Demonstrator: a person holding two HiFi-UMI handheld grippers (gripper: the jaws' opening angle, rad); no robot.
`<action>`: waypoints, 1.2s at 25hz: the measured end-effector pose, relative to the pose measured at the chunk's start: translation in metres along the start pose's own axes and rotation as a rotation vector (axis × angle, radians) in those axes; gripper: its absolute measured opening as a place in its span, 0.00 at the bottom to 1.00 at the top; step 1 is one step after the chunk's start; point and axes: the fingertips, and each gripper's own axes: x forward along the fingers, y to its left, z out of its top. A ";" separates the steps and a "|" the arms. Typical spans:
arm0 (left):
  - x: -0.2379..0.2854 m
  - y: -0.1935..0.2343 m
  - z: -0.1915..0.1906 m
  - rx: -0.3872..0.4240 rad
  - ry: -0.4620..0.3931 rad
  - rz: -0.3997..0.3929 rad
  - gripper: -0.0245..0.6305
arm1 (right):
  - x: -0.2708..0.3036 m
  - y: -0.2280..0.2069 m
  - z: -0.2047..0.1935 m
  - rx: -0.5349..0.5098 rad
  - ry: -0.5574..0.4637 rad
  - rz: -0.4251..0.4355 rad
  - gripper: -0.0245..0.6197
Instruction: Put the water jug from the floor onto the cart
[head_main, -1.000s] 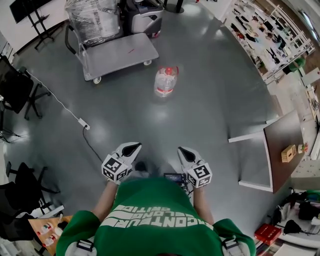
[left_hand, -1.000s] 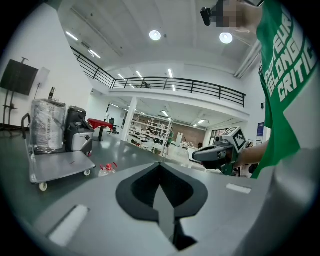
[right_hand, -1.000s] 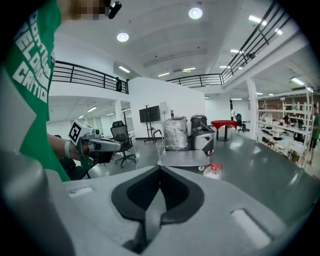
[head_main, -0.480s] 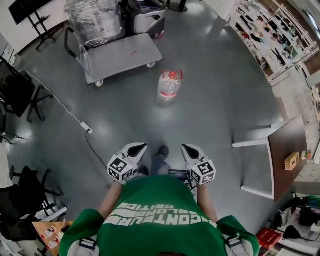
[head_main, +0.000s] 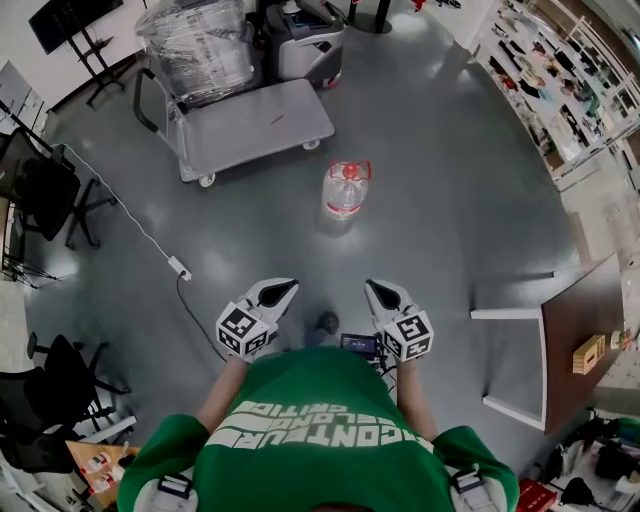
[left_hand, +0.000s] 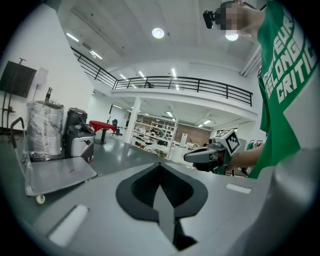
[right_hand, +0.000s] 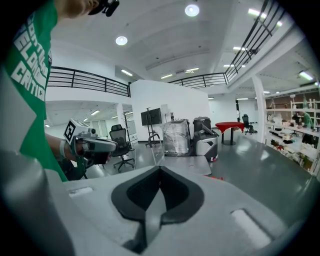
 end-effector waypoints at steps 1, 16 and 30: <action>0.010 -0.002 0.002 0.003 0.005 -0.003 0.06 | 0.000 -0.010 -0.001 0.004 -0.001 -0.002 0.03; 0.075 0.008 0.015 0.001 0.053 -0.029 0.06 | 0.025 -0.083 0.003 0.029 0.016 -0.012 0.03; 0.141 0.104 0.063 -0.006 0.005 -0.193 0.06 | 0.120 -0.115 0.045 -0.013 0.086 -0.063 0.03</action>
